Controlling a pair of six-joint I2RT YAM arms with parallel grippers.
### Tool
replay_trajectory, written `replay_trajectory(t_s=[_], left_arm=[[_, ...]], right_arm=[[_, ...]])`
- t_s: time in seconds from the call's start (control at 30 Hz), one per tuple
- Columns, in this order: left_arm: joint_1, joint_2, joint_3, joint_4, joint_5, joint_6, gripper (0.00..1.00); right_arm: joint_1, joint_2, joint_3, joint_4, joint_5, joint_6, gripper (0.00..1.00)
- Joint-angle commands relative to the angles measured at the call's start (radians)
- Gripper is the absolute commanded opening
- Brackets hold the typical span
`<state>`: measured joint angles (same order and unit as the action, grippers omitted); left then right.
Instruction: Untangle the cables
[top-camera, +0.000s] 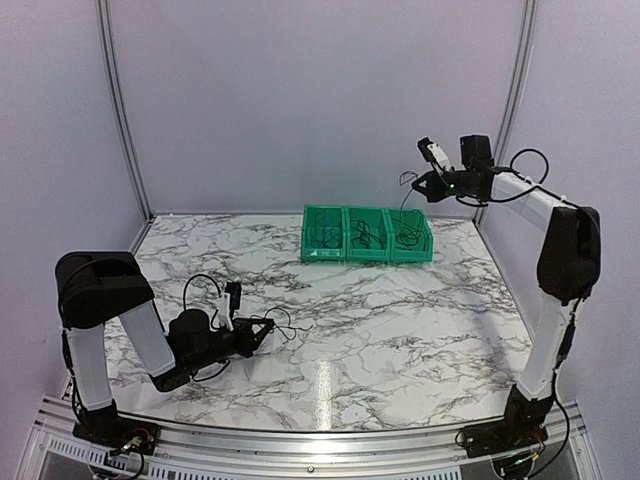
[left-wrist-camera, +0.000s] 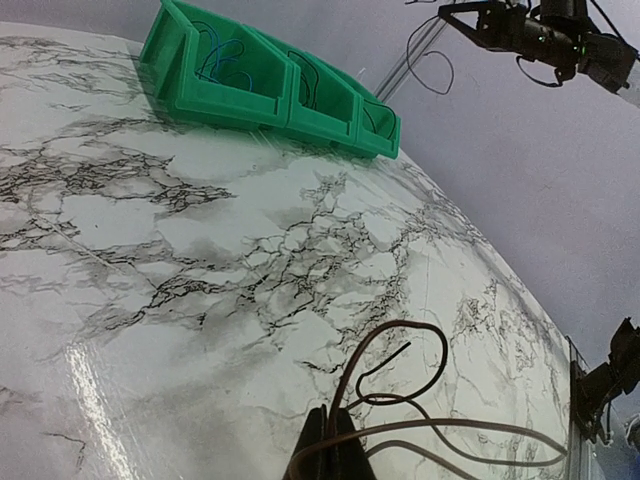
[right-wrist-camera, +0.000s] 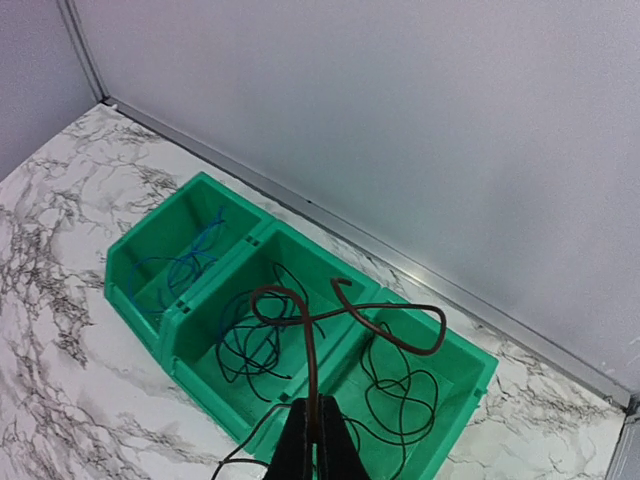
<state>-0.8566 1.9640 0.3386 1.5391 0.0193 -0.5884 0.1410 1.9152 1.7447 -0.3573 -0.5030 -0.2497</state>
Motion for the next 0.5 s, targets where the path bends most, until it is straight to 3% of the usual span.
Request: replay_trajectory(t_s=[0.0,0.47], left_arm=[[-0.004,-0.001,0.004,-0.014,0.022,-0.007,0.0],[-0.004,-0.001,0.0,-0.022,0.026,-0.015,0.0]], right_arm=[[-0.056,0.123,0.093,0.015,0.039,0.061,0.0],[-0.072,0.442,0.297,-0.059,0.077,0.108,0.0]])
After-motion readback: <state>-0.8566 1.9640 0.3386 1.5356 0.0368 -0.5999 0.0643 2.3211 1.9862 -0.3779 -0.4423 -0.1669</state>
